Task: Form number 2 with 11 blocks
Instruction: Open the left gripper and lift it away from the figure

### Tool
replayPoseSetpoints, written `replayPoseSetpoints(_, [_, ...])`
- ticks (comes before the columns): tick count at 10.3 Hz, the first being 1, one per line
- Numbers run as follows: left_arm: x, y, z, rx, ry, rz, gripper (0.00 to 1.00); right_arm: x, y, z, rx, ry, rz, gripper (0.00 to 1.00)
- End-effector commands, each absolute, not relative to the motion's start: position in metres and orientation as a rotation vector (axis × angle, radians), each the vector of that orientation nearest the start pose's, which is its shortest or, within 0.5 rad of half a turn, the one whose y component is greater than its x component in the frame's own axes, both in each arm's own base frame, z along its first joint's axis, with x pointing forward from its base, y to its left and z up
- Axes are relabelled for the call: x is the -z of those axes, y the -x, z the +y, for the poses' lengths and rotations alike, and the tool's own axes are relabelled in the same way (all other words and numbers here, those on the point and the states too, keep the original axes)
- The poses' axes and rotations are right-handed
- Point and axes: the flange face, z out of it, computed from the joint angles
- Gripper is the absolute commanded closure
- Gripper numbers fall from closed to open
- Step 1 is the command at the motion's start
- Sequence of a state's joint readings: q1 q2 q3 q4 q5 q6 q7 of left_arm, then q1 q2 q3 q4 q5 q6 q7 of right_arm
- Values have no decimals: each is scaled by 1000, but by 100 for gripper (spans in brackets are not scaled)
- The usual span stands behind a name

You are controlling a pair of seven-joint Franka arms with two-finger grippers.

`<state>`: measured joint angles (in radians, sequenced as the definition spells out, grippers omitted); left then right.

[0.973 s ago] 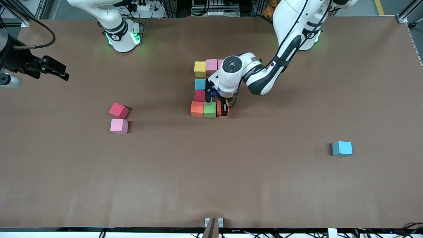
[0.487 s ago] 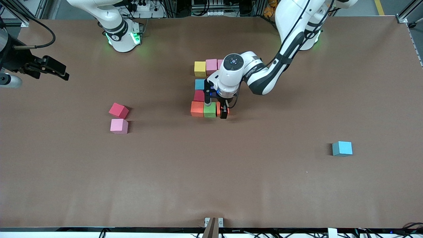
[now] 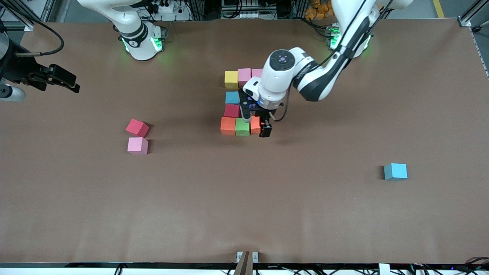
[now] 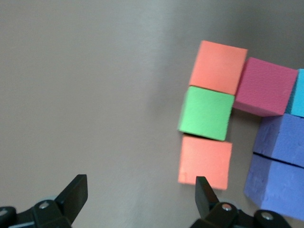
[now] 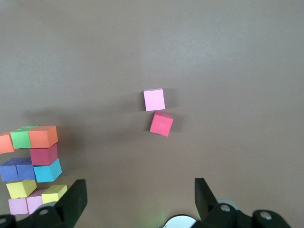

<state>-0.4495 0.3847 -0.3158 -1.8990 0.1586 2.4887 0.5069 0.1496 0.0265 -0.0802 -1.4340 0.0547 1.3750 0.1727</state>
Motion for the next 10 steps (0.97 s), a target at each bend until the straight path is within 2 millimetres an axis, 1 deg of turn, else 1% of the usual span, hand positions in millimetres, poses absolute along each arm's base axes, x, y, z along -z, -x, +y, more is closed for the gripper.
replayPoseSetpoints(1, [-381, -501, -386, 352, 2626, 1786, 0, -663, -540, 44, -141, 3099, 173, 0])
replayPoseSetpoints(2, [-403, -515, -362, 362, 2708, 1691, 0, -663, -540, 43, -144, 3099, 173, 0])
replayPoseSetpoints(4, [-447, -536, -328, 308, 2812, 1555, 0, -661, -542, 41, -137, 3110, 165, 0])
replayPoseSetpoints(5, [-463, -546, -306, 309, 2874, 1419, 0, -661, -542, 39, -135, 3120, 165, 0])
replayPoseSetpoints(6, [-477, -551, -291, 341, 2919, 1307, 0, -661, -542, 39, -134, 3126, 160, 0])
replayPoseSetpoints(8, [-496, -564, -244, 347, 2998, 1133, 0, -661, -543, 34, -130, 3143, 122, 0])
replayPoseSetpoints(9, [-504, -571, -218, 359, 3046, 1043, 0, -662, -542, 37, -127, 3144, 117, 0])
replayPoseSetpoints(10, [-517, -573, -198, 380, 3057, 989, 0, -662, -541, 39, -130, 3144, 124, 0])
